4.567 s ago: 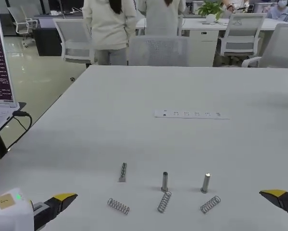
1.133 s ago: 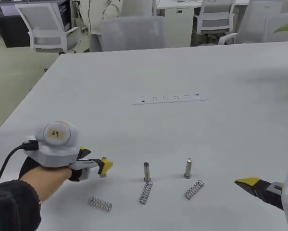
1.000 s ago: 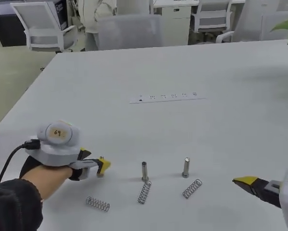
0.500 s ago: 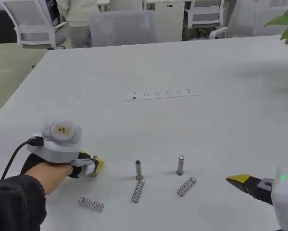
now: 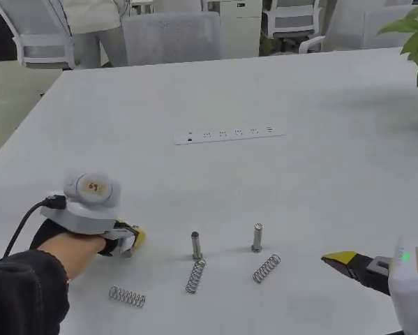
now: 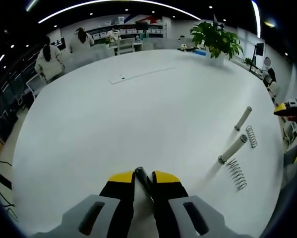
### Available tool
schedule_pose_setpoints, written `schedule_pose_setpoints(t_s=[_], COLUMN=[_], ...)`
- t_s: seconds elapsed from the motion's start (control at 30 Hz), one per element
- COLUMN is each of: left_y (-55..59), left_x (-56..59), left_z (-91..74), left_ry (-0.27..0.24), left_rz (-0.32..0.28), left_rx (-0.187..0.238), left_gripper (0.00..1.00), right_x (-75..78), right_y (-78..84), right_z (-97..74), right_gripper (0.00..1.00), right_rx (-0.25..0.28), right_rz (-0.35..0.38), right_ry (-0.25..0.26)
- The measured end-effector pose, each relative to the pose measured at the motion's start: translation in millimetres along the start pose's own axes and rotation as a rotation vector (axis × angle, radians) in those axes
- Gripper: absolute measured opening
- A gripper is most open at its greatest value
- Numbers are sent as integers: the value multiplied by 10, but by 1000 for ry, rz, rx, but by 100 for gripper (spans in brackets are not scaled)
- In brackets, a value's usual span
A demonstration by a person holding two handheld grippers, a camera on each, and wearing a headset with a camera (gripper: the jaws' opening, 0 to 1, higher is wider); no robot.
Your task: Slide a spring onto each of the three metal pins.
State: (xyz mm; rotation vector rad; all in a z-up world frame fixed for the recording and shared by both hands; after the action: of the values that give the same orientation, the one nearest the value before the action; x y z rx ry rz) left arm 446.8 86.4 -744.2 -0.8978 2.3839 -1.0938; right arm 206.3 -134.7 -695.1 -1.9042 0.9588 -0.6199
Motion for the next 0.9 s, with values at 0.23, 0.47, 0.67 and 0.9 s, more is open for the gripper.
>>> schedule_pose_setpoints(t_s=[0.23,0.47,0.67,0.9], left_y=[-20,-42,-45,-38], left_x=[23,44,53,52], left_z=[8,11,6,-36], left_ry=[0,6,0,5], left_rz=[35,54,34,10], left_rx=[-9,-31,-36,-40], left_gripper=[3,3,0,0], right_x=[3,6,11,8], right_y=[-6,-9,-20,-19], right_z=[-5,-5,-9,-8], right_gripper=[78,77,76,76], right_rx=[7,9,15,12], right_rz=[2,2,4,-2], right_ry=[-1,0,2,0])
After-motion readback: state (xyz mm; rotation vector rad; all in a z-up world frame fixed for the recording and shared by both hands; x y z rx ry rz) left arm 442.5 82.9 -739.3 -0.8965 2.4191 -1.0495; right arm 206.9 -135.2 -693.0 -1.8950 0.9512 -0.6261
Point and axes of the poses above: the centre of the closed fingertips' face, and the gripper's own axes: z roughly forward along the fingers, x roughly to its right, y roughly out of its underside, the point moved 6 cm from there along -z, roughly backward along the fingers, and after that the axes turned 6 degrees about x, right-handed, at the moved point
